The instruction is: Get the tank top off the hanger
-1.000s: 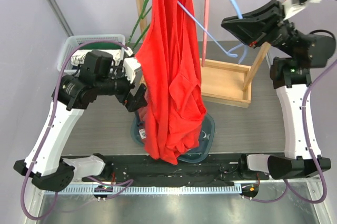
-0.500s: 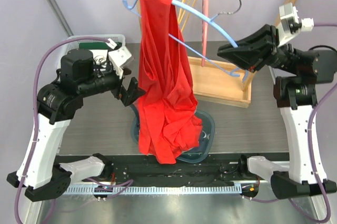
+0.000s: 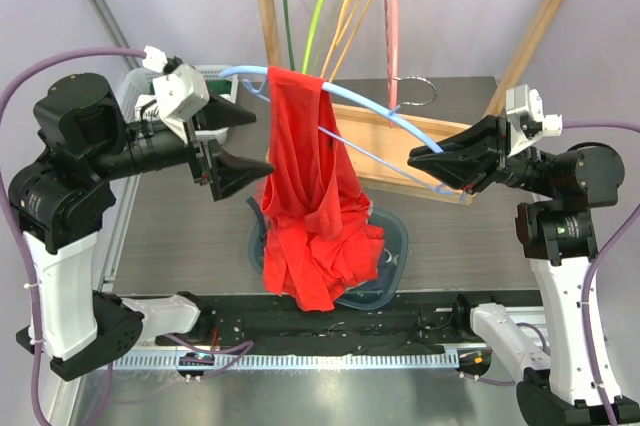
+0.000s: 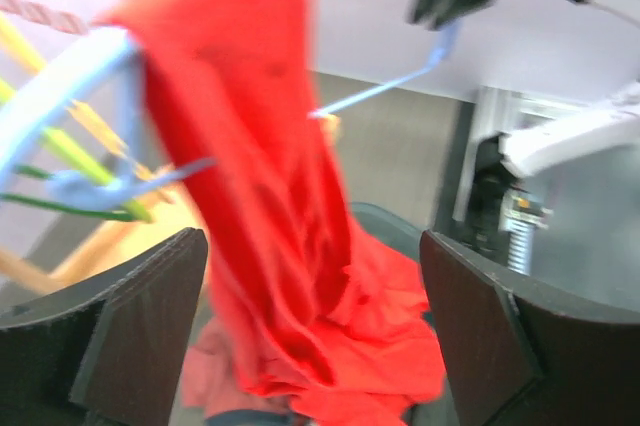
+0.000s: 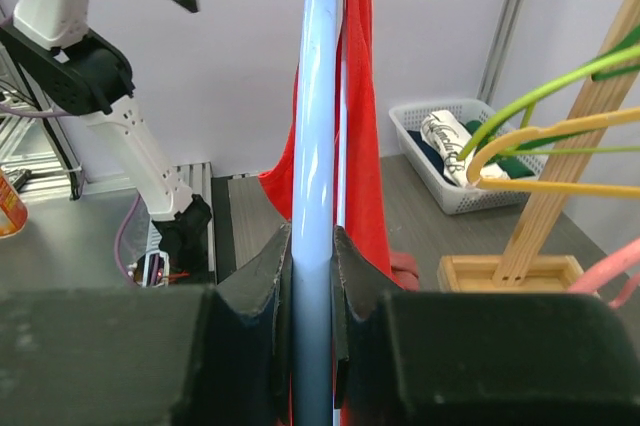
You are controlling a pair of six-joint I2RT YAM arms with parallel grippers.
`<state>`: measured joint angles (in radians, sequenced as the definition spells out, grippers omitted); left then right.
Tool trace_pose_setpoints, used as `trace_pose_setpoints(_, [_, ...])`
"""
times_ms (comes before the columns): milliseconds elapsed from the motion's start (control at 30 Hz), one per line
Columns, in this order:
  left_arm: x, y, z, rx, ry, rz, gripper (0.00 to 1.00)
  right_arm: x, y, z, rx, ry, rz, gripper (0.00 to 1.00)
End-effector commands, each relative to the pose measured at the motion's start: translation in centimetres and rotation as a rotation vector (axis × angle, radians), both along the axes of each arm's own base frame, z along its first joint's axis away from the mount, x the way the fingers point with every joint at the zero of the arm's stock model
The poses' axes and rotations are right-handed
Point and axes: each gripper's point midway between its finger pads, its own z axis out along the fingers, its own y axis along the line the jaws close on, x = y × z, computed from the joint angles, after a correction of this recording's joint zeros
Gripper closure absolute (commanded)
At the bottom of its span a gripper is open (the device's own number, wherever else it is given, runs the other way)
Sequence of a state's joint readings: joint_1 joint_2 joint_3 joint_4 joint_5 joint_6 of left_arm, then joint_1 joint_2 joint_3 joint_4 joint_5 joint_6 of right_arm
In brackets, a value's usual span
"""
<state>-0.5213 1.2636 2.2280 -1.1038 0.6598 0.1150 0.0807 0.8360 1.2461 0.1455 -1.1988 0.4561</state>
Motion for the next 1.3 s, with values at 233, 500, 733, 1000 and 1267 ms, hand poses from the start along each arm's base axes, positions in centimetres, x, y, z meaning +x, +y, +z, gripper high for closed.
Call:
trace_pose_setpoints(233, [-0.4, -2.8, -7.0, -0.009, 0.334, -0.124, 0.17, 0.6, -0.7, 0.6, 0.025, -0.06, -0.109, 0.99])
trace_pose_setpoints(500, [3.1, -2.5, -10.9, -0.035, 0.409, 0.058, 0.28, 0.1, -0.6, 0.2, 0.031, -0.022, -0.101, 0.99])
trace_pose_setpoints(733, [2.4, -2.9, -10.8, -0.059, 0.457, 0.015, 0.63, 0.5, -0.6, -0.9, 0.035, 0.028, -0.098, 0.99])
trace_pose_setpoints(1000, [1.9, -1.8, -12.7, -0.062, 0.481, 0.017, 0.85, 0.5, -0.5, -1.6, 0.037, 0.051, -0.097, 0.99])
trace_pose_setpoints(1267, [2.1, -2.2, -12.4, -0.059, 0.463, -0.023, 0.0, 1.2, -0.2, -1.3, 0.02, 0.044, -0.087, 0.99])
